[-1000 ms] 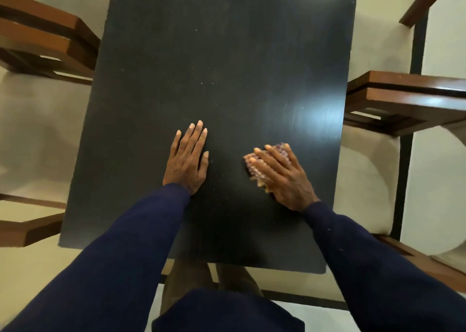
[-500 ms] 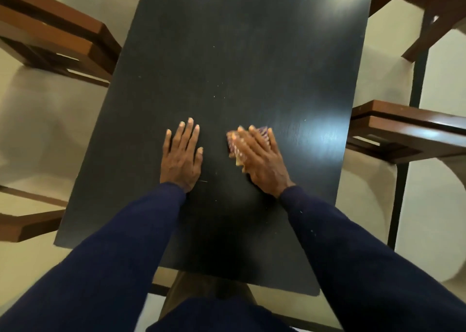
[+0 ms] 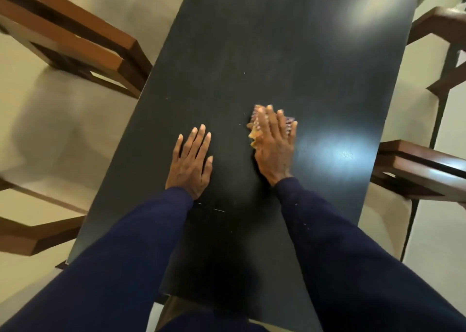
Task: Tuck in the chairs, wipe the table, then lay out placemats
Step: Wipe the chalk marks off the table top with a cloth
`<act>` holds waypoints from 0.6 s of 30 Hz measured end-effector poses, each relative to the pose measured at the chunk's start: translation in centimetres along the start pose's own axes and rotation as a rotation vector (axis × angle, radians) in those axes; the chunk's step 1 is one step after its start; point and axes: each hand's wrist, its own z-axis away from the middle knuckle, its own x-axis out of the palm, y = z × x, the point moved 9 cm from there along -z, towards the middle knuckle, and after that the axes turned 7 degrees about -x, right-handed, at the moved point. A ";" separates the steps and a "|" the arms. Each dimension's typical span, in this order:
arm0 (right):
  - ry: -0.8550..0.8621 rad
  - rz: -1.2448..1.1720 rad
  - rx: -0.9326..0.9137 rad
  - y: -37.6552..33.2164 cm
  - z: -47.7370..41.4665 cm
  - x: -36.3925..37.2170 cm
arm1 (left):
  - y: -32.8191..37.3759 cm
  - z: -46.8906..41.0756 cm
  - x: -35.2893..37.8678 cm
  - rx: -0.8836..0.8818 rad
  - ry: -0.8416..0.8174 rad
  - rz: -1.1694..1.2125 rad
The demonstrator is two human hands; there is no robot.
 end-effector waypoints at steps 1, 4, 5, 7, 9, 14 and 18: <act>-0.020 -0.009 -0.112 -1.8 0.5 0.2 | 0.0 0.1 0.0 -0.002 0.001 0.002; -0.131 -0.037 -0.493 -3.9 4.7 0.1 | 0.0 -0.1 -0.1 0.000 -0.003 0.018; -0.149 -0.042 -0.593 -3.1 6.3 -0.2 | 0.1 0.0 0.0 -0.001 -0.007 0.024; -0.129 -0.070 -0.624 0.0 7.6 -1.4 | 0.1 0.0 0.2 -0.006 -0.017 0.013; -0.071 -0.063 -0.467 3.6 6.0 -2.3 | 0.0 -0.2 0.4 -0.014 -0.033 0.007; 0.015 0.013 0.032 4.6 -3.5 -1.0 | -0.3 -0.1 0.6 -0.013 -0.050 0.002; -0.020 -0.025 -0.155 -2.4 -7.4 0.7 | -0.7 -0.2 0.2 -0.062 -0.029 0.039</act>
